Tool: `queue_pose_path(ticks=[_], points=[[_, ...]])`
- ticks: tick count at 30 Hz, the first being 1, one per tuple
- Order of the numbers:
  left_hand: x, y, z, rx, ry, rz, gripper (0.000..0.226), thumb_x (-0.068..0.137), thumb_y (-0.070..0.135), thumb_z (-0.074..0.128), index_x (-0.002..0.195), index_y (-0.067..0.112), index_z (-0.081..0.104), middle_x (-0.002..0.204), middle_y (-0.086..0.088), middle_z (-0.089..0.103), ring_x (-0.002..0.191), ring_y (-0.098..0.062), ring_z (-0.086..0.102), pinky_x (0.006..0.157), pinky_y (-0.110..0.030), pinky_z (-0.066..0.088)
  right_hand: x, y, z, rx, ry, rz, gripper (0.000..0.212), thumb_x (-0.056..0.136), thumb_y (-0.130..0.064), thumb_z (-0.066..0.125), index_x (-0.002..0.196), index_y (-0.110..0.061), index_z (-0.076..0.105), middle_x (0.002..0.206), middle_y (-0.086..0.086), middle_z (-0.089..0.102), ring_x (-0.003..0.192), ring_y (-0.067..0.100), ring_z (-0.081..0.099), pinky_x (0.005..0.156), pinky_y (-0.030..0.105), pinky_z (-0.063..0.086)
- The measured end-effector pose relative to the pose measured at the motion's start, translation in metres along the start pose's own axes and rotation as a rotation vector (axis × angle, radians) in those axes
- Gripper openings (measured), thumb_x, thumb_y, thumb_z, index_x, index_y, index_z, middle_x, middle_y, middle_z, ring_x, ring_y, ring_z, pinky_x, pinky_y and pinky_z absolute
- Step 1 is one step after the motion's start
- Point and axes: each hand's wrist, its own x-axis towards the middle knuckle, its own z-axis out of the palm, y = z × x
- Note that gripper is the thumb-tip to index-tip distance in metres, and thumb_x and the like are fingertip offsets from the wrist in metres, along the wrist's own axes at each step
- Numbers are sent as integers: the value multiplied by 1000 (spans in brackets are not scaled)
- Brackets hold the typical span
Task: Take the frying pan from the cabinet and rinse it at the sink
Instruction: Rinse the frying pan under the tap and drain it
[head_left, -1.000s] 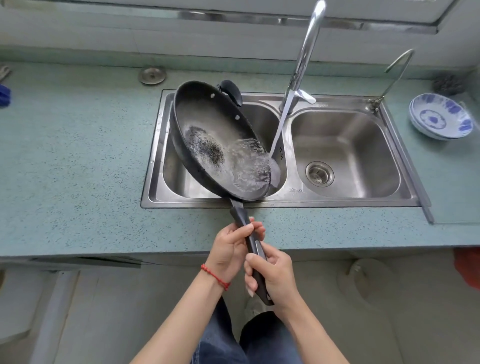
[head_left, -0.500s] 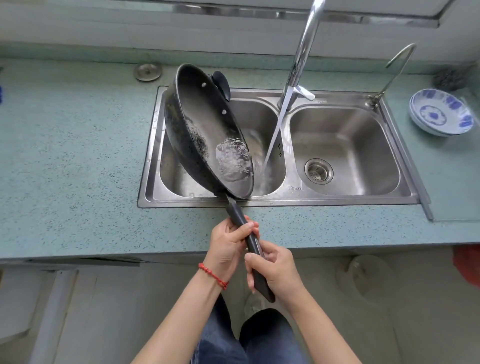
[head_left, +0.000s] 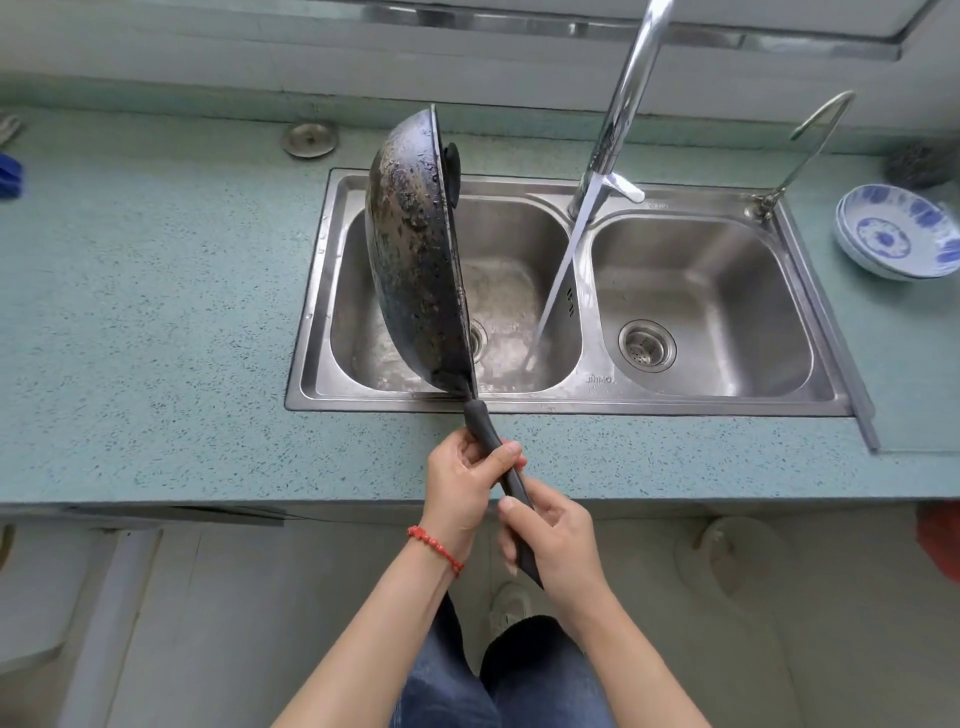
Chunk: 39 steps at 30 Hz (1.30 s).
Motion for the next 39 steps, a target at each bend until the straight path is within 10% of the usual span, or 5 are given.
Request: queue_pose_path(ticks=[11, 24, 39], points=[[5, 9, 1, -585, -161, -239, 13, 69, 10, 56, 81, 4, 54, 61, -2, 66, 58, -12, 65, 60, -22, 55, 1, -10, 5, 324, -153, -11, 12, 74, -6, 57, 80, -8, 67, 52, 9, 39, 39, 14, 36, 37, 21, 35], [-3, 12, 3, -188, -50, -49, 7, 80, -5, 57, 81, 1, 54, 54, -1, 67, 54, -9, 65, 54, -19, 54, 3, -23, -8, -301, -121, 69, 12, 81, -3, 55, 87, 7, 55, 43, 0, 51, 37, 15, 46, 45, 27, 43], [1, 7, 0, -40, -26, 24, 6, 81, 1, 60, 82, 5, 57, 56, 2, 69, 59, -8, 67, 49, -21, 51, 3, -19, 4, 0, -120, 115, 4, 72, -7, 55, 72, -4, 53, 45, 4, 51, 39, 17, 45, 41, 25, 42]])
